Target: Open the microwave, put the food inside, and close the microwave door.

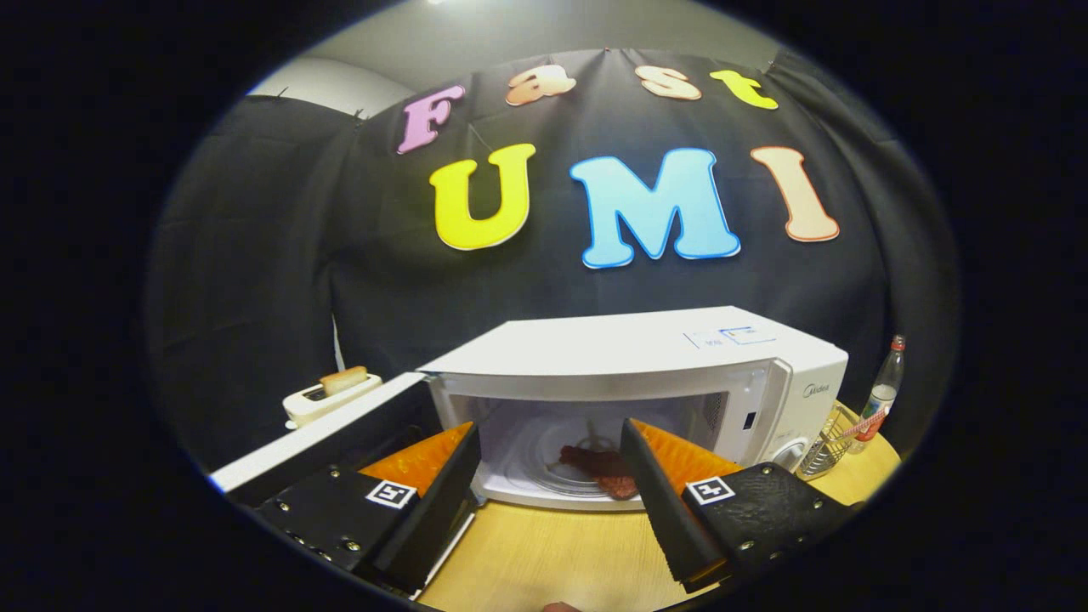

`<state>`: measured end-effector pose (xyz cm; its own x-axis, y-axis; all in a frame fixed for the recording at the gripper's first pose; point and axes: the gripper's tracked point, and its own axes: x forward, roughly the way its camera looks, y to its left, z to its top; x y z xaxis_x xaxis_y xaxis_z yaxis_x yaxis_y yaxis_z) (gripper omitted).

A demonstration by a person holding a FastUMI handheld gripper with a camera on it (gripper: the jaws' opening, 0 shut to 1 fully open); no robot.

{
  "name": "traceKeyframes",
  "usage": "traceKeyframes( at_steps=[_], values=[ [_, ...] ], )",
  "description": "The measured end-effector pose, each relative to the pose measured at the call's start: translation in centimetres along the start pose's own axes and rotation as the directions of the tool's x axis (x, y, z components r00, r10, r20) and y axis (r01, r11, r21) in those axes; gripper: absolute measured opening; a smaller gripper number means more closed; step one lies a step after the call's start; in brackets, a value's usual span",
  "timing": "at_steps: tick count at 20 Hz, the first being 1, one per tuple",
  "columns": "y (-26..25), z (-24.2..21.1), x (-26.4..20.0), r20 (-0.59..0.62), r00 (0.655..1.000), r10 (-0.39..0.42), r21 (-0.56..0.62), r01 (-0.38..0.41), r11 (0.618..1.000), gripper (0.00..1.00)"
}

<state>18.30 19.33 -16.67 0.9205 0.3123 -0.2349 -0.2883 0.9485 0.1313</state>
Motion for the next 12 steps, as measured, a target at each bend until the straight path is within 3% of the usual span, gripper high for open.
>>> traceKeyframes(
  at_steps=[7, 12],
  values=[
    [7.8, 4.0, -9.2, 0.051, 0.988, 0.146, 0.002, -0.146, 0.989, 0.99],
    [15.1, 4.1, -13.6, 0.058, 0.956, 0.289, 0.018, -0.291, 0.957, 0.99]
  ],
)
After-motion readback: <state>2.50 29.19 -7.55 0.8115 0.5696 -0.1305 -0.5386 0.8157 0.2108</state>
